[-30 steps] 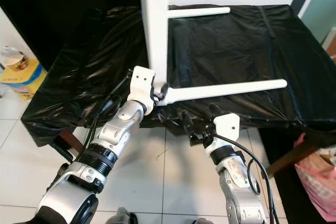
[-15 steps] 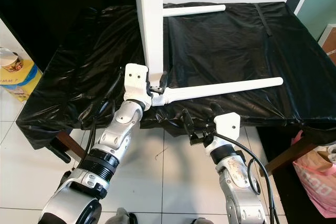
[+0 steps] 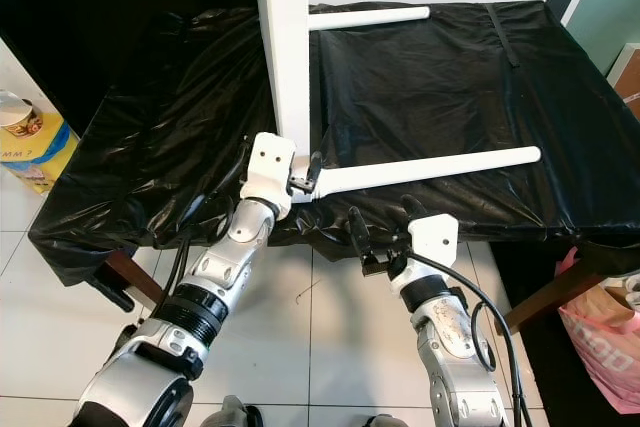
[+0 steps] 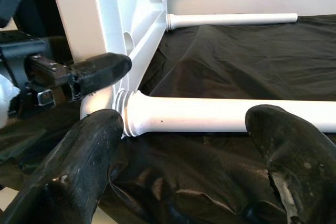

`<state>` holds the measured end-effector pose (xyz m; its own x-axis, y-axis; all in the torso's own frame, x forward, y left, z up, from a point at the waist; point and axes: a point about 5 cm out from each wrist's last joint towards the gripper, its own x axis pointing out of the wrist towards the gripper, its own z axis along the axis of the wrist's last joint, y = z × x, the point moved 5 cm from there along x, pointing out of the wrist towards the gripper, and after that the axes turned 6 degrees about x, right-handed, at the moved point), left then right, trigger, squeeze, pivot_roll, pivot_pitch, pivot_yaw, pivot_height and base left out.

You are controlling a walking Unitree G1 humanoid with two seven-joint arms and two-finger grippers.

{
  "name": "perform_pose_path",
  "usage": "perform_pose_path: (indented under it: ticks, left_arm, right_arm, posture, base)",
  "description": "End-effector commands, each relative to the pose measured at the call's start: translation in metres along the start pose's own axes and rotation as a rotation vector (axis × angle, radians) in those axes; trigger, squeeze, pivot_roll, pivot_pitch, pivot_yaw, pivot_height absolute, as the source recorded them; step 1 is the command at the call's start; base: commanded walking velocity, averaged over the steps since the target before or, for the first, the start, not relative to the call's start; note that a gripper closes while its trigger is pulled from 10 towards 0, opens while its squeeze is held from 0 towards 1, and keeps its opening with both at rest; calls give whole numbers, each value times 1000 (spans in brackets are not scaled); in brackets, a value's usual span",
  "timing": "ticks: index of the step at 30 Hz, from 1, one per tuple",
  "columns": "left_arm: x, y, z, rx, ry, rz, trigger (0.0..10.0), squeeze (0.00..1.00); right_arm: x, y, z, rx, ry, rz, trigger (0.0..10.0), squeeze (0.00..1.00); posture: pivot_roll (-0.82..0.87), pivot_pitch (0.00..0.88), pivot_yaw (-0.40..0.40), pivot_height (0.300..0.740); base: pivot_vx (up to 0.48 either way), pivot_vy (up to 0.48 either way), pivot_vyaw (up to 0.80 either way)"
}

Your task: Building children table

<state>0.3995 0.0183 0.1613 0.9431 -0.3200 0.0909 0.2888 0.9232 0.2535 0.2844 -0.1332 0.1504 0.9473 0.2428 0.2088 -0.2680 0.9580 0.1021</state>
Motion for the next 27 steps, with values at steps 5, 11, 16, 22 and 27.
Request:
perform_pose_path:
  ticks: [5,11,16,22,27]
  left_arm:
    - [2,19,-10,-20,60,201,10000,0]
    - [9,40,-4,-73,63,325,10000,0]
    - [13,52,8,-101,25,410,10000,0]
    - [12,60,23,-83,-49,498,9490,0]
    - [10,69,23,-86,-62,547,0,0]
  right_arm:
    - [0,-1,-2,10,11,-12,10000,0]
    - [0,0,-1,13,11,-20,10000,0]
    - [0,0,0,13,9,-26,10000,0]
    - [0,-1,2,12,1,-43,10000,0]
    - [1,-3,5,10,-10,-64,10000,0]
  posture:
    - [-83,110,42,740]
    - [-94,117,44,740]
    - [-101,122,47,740]
    - [-125,135,61,740]
    - [-131,141,71,740]
  base:
    - [0,0,0]
    - [0,0,0]
    - [0,0,0]
    - [0,0,0]
    - [0,0,0]
